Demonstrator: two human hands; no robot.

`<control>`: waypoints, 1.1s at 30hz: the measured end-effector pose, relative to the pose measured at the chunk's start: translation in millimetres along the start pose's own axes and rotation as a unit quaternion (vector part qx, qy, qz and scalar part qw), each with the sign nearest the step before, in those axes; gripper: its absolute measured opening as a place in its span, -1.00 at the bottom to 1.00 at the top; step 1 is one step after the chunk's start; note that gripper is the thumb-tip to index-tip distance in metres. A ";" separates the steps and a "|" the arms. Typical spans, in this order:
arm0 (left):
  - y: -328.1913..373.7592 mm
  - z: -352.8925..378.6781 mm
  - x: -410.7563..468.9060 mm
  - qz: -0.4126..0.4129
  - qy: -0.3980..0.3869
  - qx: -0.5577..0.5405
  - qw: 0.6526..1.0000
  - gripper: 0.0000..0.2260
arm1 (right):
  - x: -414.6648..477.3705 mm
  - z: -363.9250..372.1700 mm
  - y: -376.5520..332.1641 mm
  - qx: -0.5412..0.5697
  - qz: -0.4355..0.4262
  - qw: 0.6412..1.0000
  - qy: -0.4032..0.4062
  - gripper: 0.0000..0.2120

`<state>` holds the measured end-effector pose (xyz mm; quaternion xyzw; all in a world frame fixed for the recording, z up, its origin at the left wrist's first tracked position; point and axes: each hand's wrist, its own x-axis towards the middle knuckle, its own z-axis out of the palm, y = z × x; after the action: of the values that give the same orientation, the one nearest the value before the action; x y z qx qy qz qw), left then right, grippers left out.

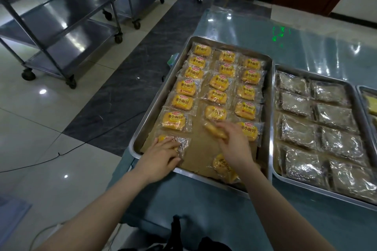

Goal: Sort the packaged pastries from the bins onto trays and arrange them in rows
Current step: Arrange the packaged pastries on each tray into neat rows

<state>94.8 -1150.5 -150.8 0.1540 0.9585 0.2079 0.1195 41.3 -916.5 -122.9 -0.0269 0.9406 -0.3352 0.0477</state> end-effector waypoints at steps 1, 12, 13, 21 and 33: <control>0.0 0.9 -1.1 -0.001 0.012 -0.003 1.000 -0.76 | -1.8 3.0 -0.3 -0.057 -0.028 0.997 -0.045 -0.47; 0.4 3.6 -4.6 -0.008 0.053 0.003 0.999 -0.79 | -21.5 19.1 8.0 -0.142 -0.015 0.981 -0.135 -0.66; 0.4 3.8 -4.5 -0.008 0.054 0.002 0.998 -0.80 | -20.8 20.2 5.3 -0.146 -0.006 0.982 -0.120 -0.69; -0.5 3.2 -2.7 -0.007 0.054 0.004 0.999 -0.81 | 2.5 32.6 -8.5 -0.231 -0.014 0.972 -0.038 -0.50; 12.6 3.0 5.9 -0.028 0.105 -0.065 0.992 -0.91 | -43.7 -24.5 38.3 -0.099 0.138 0.983 0.073 -0.49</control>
<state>93.4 -1136.5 -149.0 0.0961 0.9540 0.2818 0.0340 81.4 -867.9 -125.1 0.1235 0.9647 -0.2314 0.0214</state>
